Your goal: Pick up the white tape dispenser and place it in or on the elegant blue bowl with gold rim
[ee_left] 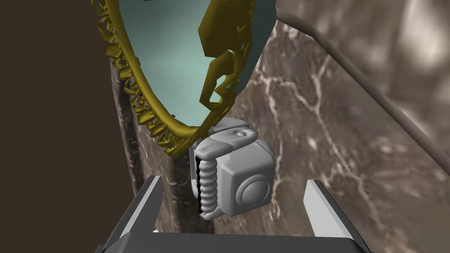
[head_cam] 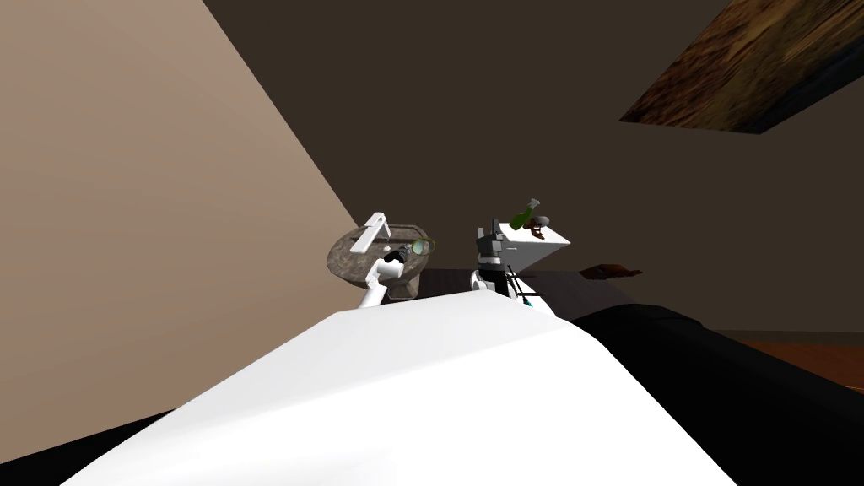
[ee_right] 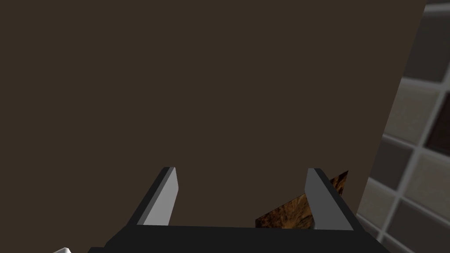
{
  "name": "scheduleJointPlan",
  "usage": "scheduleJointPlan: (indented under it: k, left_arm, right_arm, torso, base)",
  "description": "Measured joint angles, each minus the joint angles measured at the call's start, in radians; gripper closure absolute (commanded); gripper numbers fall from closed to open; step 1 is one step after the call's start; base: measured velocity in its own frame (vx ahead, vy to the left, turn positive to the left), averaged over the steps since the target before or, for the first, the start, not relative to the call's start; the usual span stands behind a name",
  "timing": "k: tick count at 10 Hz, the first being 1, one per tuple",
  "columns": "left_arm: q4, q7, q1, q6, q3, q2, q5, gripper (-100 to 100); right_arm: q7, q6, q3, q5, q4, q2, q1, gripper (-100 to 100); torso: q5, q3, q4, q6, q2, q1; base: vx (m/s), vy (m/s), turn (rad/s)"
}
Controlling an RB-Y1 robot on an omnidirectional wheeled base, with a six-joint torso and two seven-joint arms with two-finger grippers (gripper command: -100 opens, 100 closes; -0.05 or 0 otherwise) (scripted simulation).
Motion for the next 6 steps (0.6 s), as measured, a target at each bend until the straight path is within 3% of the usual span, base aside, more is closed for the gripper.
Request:
scheduleJointPlan:
  k: [1,5,6]
  left_arm:
    - [0.002,0.000,0.000,-0.004,0.000,0.000,0.000,100]
    - [0.002,0.000,0.000,-0.004,0.000,0.000,0.000,100]
    - [0.002,0.000,0.000,-0.003,0.000,0.000,0.000,0]
  right_arm:
    - [0.000,0.000,0.000,0.000,0.000,0.000,0.000,0]
    - [0.000,0.000,0.000,0.000,0.000,0.000,0.000,0]
    - [0.000,0.000,0.000,0.000,0.000,0.000,0.000,0]
  torso:
    - [0.000,0.001,0.000,0.000,0.001,0.000]
    - [0.000,0.002,0.001,0.000,0.003,0.001]
    - [0.000,0.002,0.001,0.000,0.003,0.001]
  base:
    - [0.000,0.000,0.000]
    - [0.000,0.000,0.000]
    - [0.000,0.000,0.000]
